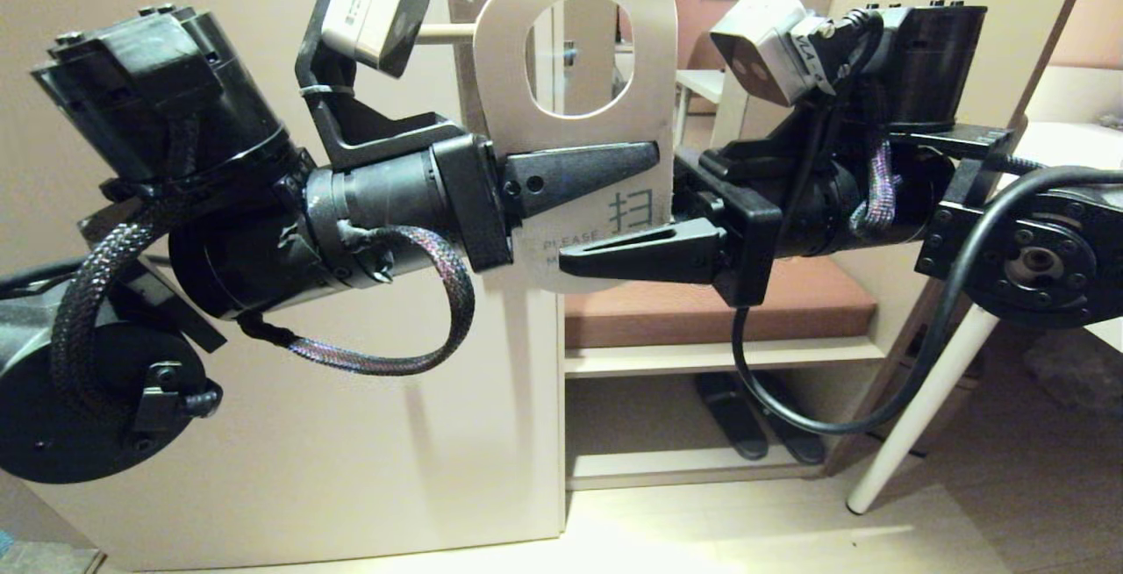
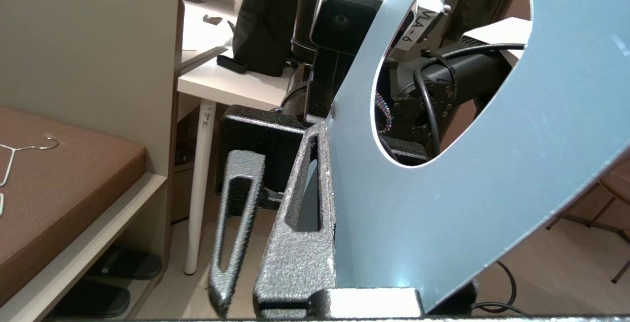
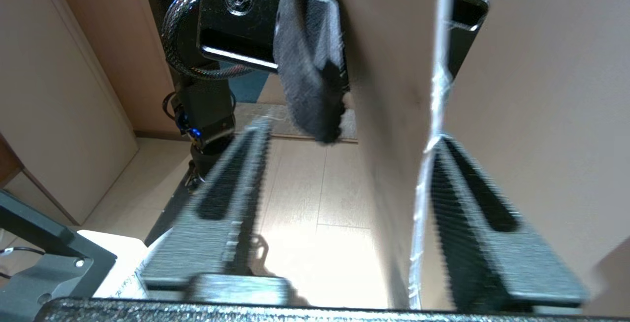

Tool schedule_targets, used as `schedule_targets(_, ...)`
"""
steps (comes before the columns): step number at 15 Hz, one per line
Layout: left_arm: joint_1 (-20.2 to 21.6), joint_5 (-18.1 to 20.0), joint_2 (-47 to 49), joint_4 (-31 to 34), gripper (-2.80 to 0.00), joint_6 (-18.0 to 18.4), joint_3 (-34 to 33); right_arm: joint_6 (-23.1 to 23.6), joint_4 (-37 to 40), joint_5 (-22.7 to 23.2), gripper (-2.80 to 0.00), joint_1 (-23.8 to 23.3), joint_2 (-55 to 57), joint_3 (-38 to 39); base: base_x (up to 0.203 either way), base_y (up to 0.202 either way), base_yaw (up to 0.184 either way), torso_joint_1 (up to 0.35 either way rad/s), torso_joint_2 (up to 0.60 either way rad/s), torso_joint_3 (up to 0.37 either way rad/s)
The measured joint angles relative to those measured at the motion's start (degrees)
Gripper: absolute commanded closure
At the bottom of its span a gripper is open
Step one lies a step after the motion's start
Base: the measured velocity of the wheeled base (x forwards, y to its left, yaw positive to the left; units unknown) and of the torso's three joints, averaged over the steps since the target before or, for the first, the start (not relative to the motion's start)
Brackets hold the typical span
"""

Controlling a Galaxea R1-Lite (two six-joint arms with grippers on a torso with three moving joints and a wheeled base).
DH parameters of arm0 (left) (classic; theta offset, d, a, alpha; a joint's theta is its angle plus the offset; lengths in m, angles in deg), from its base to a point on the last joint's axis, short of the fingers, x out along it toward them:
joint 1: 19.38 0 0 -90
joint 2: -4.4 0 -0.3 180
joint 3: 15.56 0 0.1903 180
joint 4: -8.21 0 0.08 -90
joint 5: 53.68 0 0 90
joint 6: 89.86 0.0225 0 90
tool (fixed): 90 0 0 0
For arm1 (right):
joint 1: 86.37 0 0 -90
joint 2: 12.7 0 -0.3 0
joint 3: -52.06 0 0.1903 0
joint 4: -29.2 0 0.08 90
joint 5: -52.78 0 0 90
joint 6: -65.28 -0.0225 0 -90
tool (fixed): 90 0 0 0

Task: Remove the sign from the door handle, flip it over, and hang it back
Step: Hand it to the other hand, then hang the sign back with the other side facing out

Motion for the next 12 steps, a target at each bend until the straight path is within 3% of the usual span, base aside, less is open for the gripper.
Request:
schedule_targets(5, 0.09, -0.06, -0.53, 0.05, 0.0, -0.02, -0.81, 0.23, -0.03, -0.05, -2.8, -3.26, -0.06, 2.87, 0.0, 0.0, 0.0, 0.0, 0.0, 0.0)
schedule_targets(12, 1.4, -1.43, -3.99, 0.02, 0.0, 0.14, -5.05, 0.39, -0.06, -0.17, -2.8, -12.81, -2.33, 10.3, 0.0, 0.0, 0.0, 0.0, 0.0, 0.0)
